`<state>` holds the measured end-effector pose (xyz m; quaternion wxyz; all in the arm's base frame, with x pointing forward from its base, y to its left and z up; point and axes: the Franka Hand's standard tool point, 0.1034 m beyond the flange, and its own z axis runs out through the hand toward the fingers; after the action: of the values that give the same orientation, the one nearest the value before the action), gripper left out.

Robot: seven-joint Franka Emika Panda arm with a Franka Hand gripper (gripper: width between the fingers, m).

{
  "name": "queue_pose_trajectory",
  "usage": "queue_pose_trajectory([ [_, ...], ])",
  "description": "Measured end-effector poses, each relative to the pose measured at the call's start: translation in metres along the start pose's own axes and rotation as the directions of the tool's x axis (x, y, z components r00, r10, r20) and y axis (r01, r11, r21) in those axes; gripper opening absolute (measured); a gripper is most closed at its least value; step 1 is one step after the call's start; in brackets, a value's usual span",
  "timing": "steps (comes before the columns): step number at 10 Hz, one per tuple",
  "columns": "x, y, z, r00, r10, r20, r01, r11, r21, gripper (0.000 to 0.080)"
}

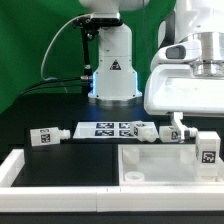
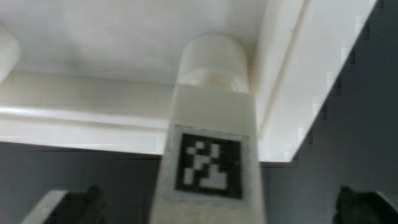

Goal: Assemble one leg

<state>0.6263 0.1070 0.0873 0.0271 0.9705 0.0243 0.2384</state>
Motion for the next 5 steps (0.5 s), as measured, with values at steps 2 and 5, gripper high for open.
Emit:
queue_pose_trajectory([
  [2, 0.026, 0.022, -0.010, 0.995, 0.075, 0.067, -0.077, 0.997, 0.028, 0.0648],
  [5, 0.034, 0.024, -0.013, 0.937, 0.149, 0.317, -0.176, 0.983, 0.060, 0.0649],
])
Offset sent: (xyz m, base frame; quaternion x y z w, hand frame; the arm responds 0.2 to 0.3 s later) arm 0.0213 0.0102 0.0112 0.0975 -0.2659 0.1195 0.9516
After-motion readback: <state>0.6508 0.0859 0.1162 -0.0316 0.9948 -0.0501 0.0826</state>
